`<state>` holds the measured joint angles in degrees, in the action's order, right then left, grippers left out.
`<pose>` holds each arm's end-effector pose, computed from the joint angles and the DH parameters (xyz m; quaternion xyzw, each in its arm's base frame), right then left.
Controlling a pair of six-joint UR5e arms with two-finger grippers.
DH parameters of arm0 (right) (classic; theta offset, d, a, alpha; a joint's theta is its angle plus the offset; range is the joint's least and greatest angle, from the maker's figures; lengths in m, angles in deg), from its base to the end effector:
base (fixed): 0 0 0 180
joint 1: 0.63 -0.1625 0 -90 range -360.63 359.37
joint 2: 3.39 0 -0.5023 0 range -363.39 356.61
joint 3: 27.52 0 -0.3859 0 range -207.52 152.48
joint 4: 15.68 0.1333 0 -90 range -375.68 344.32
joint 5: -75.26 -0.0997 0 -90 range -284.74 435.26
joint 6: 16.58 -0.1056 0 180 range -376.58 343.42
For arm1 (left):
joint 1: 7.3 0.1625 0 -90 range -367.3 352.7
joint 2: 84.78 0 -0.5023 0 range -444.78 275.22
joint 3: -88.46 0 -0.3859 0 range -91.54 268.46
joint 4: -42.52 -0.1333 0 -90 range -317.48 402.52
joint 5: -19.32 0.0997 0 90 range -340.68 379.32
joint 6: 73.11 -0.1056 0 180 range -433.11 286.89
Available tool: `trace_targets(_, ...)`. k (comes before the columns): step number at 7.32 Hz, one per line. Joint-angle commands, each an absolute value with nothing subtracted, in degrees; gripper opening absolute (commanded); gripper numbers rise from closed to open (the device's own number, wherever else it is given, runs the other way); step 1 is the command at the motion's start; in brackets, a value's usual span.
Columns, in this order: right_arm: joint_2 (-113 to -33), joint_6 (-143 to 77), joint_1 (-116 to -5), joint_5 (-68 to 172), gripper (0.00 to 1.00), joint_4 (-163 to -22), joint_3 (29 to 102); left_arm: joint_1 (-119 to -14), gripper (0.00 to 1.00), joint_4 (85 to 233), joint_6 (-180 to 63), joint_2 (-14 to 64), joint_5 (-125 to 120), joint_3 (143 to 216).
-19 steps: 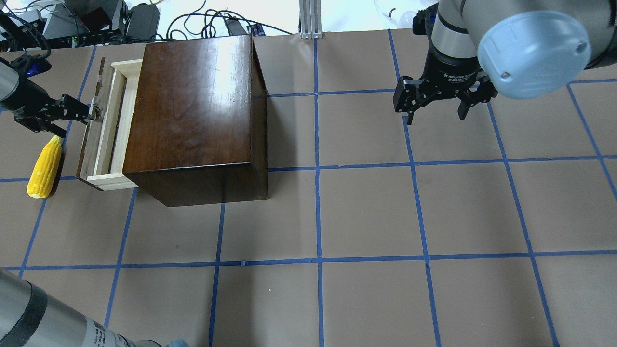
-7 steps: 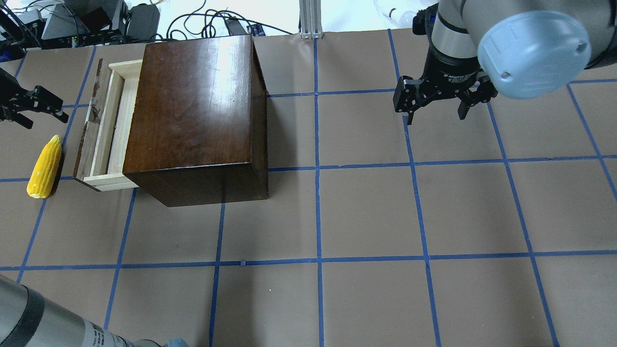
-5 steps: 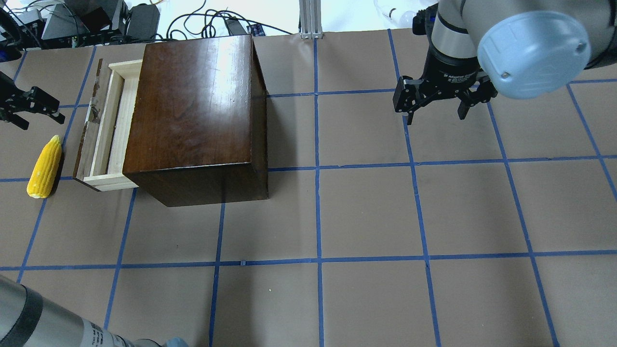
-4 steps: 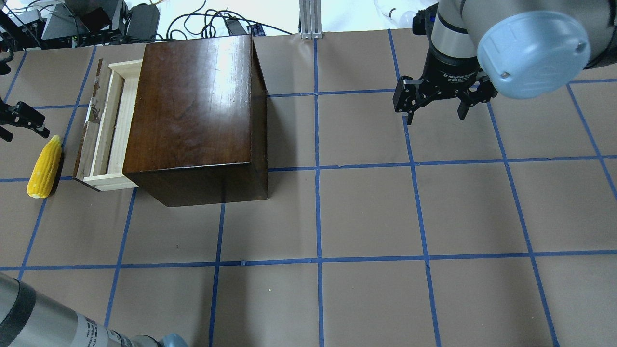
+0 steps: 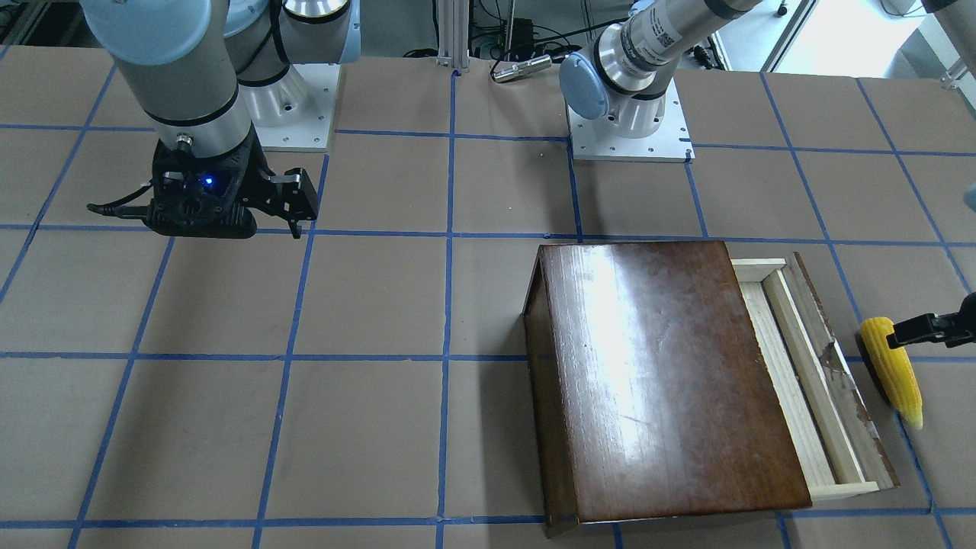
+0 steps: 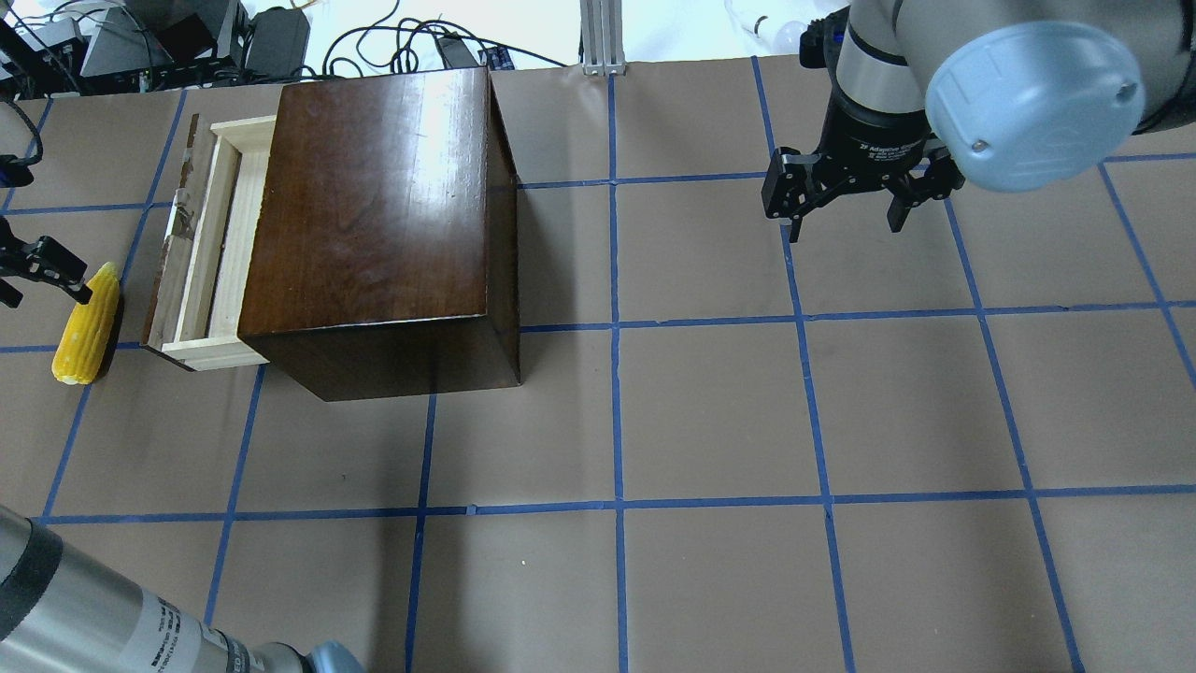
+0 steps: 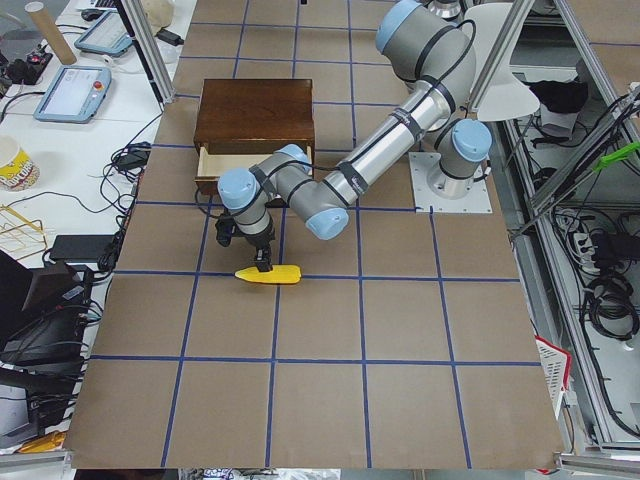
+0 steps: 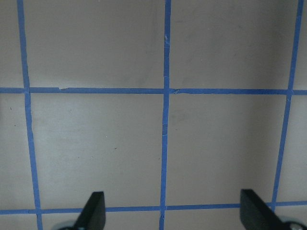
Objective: Open drawer and put corn inside
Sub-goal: 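Lower the left gripper onto the yellow corn cob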
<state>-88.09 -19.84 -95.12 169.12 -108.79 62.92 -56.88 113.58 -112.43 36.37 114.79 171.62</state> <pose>0.1669 -0.5136 0.5142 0.0115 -0.9991 -0.0206 0.0351 0.3607 -0.6135 0.3195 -0.0073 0.9977 0.0665 0.0066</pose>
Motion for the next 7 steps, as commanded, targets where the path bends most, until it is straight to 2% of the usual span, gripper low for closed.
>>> trace_targets(1,-88.11,-19.83,-95.12,169.12,1.0,-108.76,62.92,-55.72,1.0,110.74,-113.89,38.44,114.94,172.83)
trace_targets(6,-88.11,-19.83,-95.12,169.12,1.0,-108.76,62.92,-55.63,0.99,106.95,-113.98,40.9,114.59,174.33)
trace_targets(7,-88.11,-19.83,-95.12,169.12,1.0,-108.76,62.92,-55.63,0.94,106.68,-113.98,41.25,114.59,174.16)
